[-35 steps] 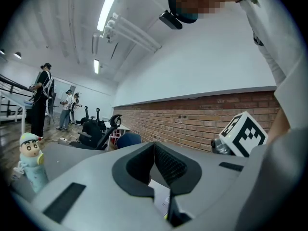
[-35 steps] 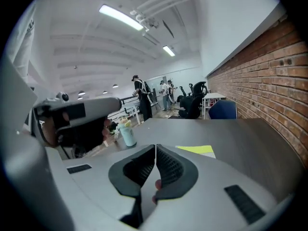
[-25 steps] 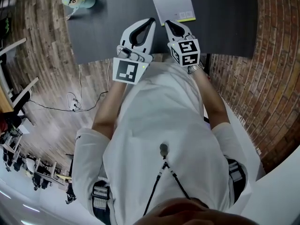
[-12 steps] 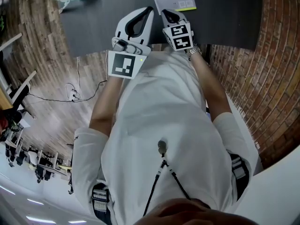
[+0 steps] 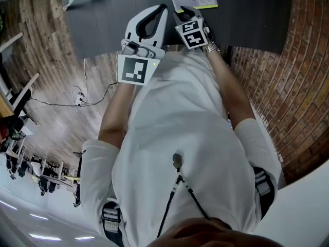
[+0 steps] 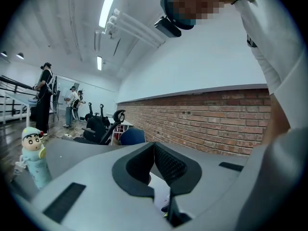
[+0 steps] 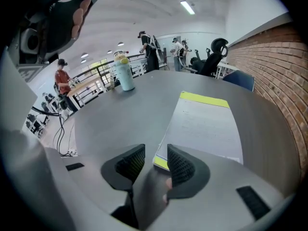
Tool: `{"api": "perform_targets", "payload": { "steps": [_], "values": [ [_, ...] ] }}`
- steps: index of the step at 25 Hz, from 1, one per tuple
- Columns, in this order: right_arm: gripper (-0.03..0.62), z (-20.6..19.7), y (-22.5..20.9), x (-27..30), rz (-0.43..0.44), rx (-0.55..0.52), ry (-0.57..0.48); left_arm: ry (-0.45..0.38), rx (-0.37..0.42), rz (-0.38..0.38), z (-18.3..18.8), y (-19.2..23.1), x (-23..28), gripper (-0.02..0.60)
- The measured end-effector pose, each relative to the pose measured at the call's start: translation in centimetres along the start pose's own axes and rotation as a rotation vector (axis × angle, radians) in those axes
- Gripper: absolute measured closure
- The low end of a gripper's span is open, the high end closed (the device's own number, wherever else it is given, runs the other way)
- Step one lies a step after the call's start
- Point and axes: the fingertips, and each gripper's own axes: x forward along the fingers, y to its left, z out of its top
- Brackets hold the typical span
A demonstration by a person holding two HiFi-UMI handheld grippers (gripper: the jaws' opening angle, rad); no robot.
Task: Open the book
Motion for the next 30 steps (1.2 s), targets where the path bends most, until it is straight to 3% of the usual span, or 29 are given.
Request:
{"api": "perform_targets", "payload": {
  "steps": [13,30],
  "values": [
    [0.434,-1.4,-0.7,1.3,-0.113,-0.084,0.06,0.015,0.004,0.004,-0.4,0.6,-0.6,0.558],
    [0.508,-1.6,-0.9,0.9,-0.182,-0.124,0.056,0.01,0.008,-0.015,-0.4,0.4,-1.2,0.558]
  ]
}}
